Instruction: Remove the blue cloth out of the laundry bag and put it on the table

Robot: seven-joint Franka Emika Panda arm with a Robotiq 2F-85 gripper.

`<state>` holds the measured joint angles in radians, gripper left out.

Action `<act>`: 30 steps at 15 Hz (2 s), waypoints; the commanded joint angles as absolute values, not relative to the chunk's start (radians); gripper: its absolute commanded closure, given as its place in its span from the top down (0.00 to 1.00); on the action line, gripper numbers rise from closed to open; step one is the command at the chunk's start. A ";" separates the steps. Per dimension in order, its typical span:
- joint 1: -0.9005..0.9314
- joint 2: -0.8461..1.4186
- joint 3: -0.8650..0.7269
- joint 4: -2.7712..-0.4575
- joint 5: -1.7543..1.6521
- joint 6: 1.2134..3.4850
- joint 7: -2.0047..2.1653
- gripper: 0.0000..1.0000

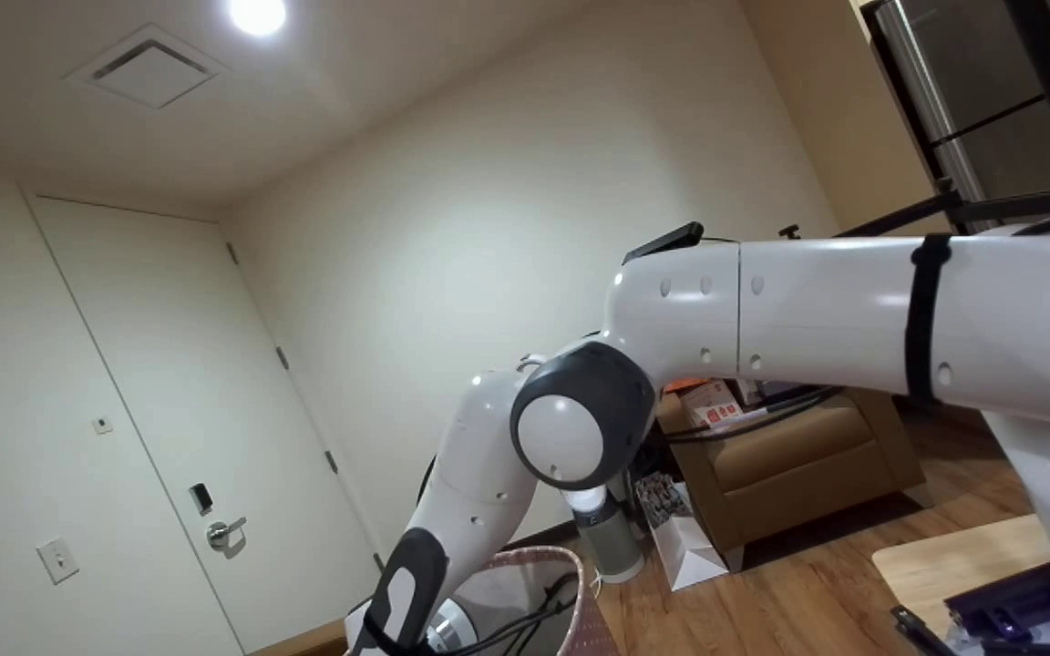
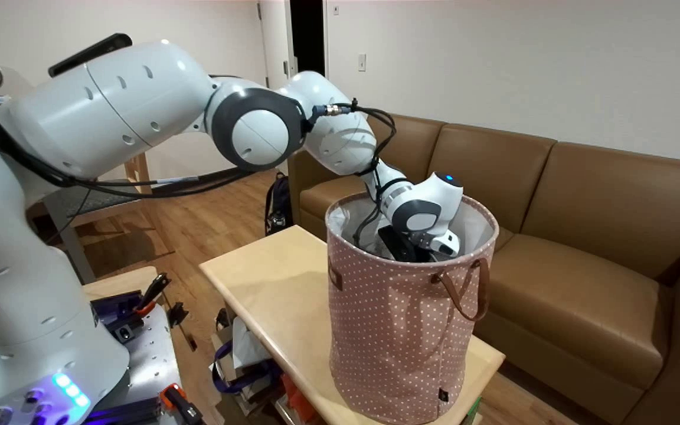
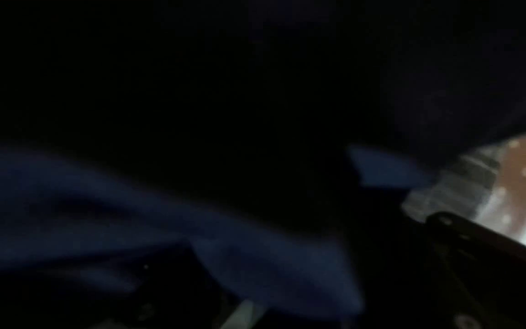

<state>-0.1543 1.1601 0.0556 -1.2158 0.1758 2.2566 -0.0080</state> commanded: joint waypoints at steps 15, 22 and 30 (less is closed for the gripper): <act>-0.158 0.593 0.026 -1.709 0.185 2.442 -0.074 0.04; -0.042 0.391 -0.141 -1.792 -0.048 2.411 0.108 0.03; 0.119 0.095 -0.164 -1.829 -0.563 2.359 0.292 0.03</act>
<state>0.0847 0.2314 -0.1907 -1.7648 -0.4261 2.3857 0.2518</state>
